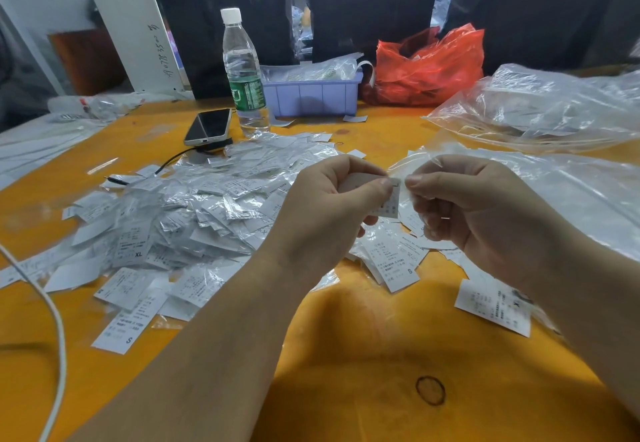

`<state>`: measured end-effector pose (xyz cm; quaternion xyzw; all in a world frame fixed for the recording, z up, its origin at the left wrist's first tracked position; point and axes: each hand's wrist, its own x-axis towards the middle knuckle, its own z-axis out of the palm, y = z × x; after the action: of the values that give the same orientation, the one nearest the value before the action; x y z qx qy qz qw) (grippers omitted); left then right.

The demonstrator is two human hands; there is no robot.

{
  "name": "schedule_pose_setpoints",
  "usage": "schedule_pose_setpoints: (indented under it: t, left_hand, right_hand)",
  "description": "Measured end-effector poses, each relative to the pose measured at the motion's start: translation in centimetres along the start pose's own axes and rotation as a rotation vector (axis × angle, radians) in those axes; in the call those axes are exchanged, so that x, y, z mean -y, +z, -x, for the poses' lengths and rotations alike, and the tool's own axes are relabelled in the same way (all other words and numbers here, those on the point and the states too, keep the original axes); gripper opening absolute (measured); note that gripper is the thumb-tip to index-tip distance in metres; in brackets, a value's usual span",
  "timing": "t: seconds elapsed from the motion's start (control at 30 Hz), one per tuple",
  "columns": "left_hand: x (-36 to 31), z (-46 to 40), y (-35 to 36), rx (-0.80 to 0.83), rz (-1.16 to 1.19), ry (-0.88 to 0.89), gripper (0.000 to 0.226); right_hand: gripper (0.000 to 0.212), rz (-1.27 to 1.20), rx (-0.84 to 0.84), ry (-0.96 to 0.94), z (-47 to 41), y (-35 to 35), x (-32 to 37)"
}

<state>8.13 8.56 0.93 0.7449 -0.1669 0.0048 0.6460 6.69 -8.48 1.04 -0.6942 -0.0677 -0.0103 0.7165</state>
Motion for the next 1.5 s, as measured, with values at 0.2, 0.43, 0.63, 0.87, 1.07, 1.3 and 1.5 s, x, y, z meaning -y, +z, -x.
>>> schedule_pose_setpoints:
  t: [0.2, 0.43, 0.63, 0.87, 1.07, 1.3, 1.5]
  left_hand:
    - [0.03, -0.01, -0.09, -0.011, 0.023, -0.005, 0.002]
    - [0.01, -0.04, -0.16, -0.008, 0.025, -0.011, 0.006]
    - [0.04, 0.01, -0.16, -0.003, 0.018, -0.011, 0.005]
    - [0.11, -0.09, -0.24, -0.013, 0.027, -0.007, 0.003]
    - [0.18, -0.15, -0.16, -0.014, 0.076, 0.004, 0.002]
    - [0.16, -0.15, -0.05, -0.037, 0.089, 0.018, 0.003]
    - [0.31, -0.08, 0.26, -0.051, 0.187, -0.046, 0.003]
  right_hand:
    - [0.019, 0.012, -0.043, -0.005, -0.13, -0.2, -0.13]
    - [0.022, 0.031, -0.105, 0.001, -0.27, -0.29, -0.07]
    - [0.023, 0.031, -0.031, -0.001, -0.05, 0.03, -0.11]
    - [0.015, 0.031, -0.001, -0.012, 0.08, 0.27, 0.03]
    - [0.011, 0.077, 0.066, -0.004, 0.14, 0.34, -0.06]
    - [0.014, 0.106, 0.088, -0.018, 0.19, 0.26, -0.24]
    - [0.005, 0.128, 0.119, -0.036, 0.27, 0.46, -0.3]
